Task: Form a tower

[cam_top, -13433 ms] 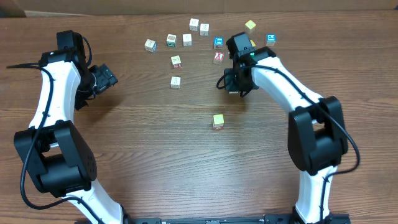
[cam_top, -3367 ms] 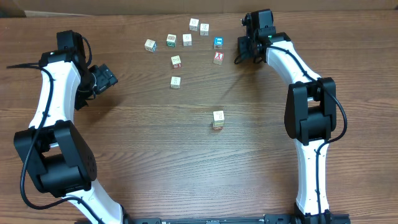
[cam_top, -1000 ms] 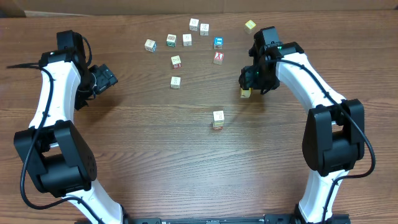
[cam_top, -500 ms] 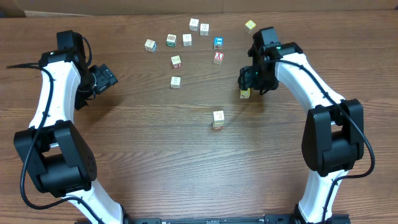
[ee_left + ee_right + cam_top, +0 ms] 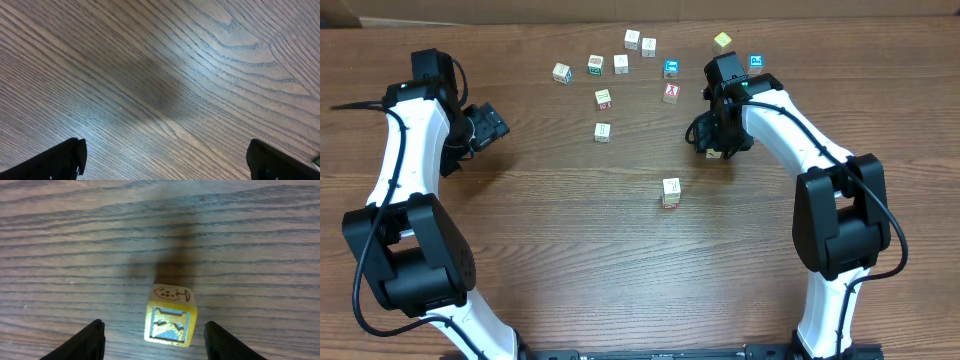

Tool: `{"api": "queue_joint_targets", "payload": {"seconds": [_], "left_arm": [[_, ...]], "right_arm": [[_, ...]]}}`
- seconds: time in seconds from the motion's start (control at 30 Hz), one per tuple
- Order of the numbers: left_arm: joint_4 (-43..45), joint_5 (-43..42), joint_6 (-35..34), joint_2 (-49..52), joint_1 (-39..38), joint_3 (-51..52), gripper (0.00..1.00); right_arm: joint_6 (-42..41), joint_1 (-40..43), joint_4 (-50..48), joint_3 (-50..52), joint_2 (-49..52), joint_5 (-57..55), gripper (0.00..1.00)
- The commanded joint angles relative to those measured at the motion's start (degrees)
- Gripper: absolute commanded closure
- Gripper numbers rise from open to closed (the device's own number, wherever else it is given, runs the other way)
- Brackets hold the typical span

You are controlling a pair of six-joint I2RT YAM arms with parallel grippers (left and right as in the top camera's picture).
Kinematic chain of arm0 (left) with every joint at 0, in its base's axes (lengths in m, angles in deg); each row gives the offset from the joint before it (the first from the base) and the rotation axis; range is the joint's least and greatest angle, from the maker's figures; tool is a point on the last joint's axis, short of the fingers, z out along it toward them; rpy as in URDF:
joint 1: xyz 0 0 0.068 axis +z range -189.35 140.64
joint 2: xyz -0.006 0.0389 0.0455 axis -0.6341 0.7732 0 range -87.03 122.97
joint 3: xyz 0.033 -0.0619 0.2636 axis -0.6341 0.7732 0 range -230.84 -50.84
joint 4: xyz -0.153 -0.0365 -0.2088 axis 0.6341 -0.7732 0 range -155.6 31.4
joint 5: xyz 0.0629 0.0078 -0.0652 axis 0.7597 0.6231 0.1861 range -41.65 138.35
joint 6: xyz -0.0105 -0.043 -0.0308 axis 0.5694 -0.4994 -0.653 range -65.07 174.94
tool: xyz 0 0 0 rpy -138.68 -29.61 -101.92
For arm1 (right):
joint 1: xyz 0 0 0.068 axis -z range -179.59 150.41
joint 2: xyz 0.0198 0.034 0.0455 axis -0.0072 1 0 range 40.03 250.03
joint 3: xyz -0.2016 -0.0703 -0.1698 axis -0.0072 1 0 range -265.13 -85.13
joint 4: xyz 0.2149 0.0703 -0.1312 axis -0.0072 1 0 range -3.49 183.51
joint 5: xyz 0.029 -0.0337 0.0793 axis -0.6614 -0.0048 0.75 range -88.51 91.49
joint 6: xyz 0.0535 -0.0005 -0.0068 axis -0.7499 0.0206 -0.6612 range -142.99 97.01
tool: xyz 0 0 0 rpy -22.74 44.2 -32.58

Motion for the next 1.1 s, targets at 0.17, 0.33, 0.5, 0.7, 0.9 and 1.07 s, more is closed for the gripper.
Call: {"api": "queue_joint_targets", "payload": {"seconds": [0.17, 0.33, 0.5, 0.7, 0.9, 1.07], "left_arm": [[0.07, -0.04, 0.46, 0.31, -0.11, -0.83, 0.01], [0.07, -0.04, 0.46, 0.31, -0.11, -0.83, 0.00], [0.07, -0.04, 0.46, 0.31, -0.11, -0.83, 0.00], [0.07, -0.04, 0.46, 0.31, -0.11, -0.83, 0.01], [0.07, -0.04, 0.46, 0.31, -0.11, -0.83, 0.00], [0.07, -0.04, 0.44, 0.31, -0.11, -0.83, 0.01]], "right_arm": [[-0.85, 0.09, -0.72, 0.26, 2.54, -1.07, 0.53], [-0.85, 0.11, -1.05, 0.26, 2.51, -1.09, 0.57], [-0.83, 0.24, -1.36, 0.26, 2.51, -1.09, 0.39], [-0.87, 0.46, -2.43, 0.26, 2.51, -0.39, 0.00], [-0.83, 0.92, -1.60, 0.26, 2.51, -0.46, 0.17], [-0.83, 0.94, -1.22, 0.26, 2.51, -0.46, 0.40]]}}
